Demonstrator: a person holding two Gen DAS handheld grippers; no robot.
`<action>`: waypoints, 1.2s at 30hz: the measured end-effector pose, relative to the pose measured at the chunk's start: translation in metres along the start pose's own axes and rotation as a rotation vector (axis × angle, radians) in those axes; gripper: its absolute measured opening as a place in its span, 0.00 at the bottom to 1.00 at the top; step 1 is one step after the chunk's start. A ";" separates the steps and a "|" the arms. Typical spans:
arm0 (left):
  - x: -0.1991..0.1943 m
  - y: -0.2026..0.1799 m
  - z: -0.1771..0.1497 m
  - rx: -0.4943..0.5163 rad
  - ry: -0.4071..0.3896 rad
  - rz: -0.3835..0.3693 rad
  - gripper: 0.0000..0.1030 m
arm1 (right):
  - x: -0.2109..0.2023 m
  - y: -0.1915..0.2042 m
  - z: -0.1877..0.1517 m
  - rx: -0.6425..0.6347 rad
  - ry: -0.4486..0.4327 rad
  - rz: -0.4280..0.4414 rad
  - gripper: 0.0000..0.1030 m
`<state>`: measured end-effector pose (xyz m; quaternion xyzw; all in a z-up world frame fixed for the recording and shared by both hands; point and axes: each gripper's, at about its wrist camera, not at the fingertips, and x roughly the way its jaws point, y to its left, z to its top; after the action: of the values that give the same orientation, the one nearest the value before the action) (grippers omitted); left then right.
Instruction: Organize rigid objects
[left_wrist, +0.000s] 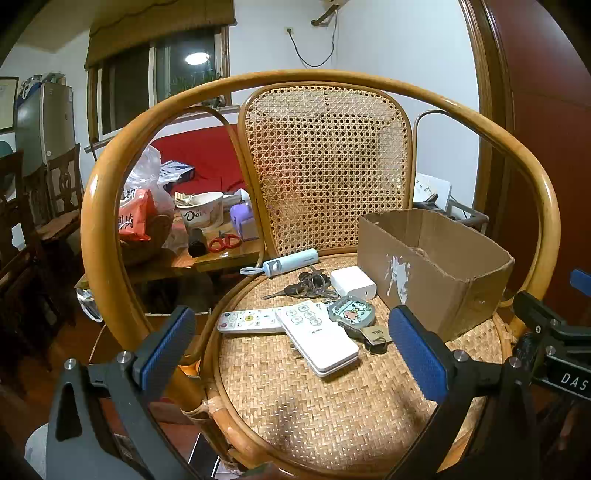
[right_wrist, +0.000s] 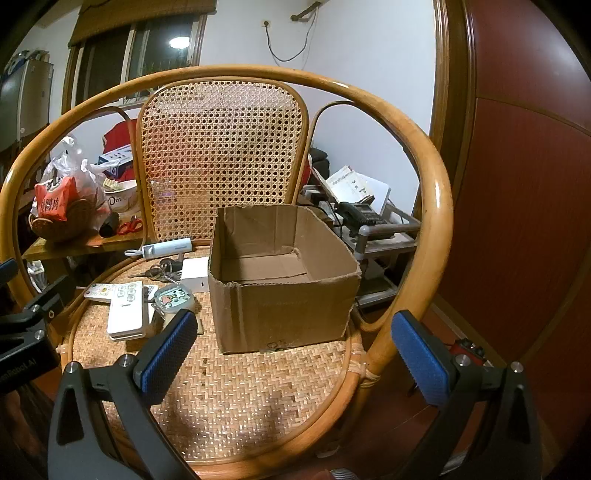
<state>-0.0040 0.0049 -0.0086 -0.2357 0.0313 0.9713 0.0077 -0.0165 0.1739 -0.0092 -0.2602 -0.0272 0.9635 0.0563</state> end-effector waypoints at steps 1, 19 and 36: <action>0.000 0.000 0.000 -0.001 0.001 0.000 1.00 | 0.000 -0.001 0.000 0.015 -0.001 0.019 1.00; 0.025 -0.003 0.049 0.082 -0.033 0.016 1.00 | 0.041 -0.014 0.067 -0.054 0.030 0.156 1.00; 0.153 -0.008 0.060 0.170 0.243 -0.171 1.00 | 0.206 -0.045 0.066 -0.084 0.370 0.046 0.45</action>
<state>-0.1670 0.0167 -0.0257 -0.3517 0.0939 0.9253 0.1065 -0.2223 0.2421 -0.0515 -0.4358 -0.0507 0.8982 0.0272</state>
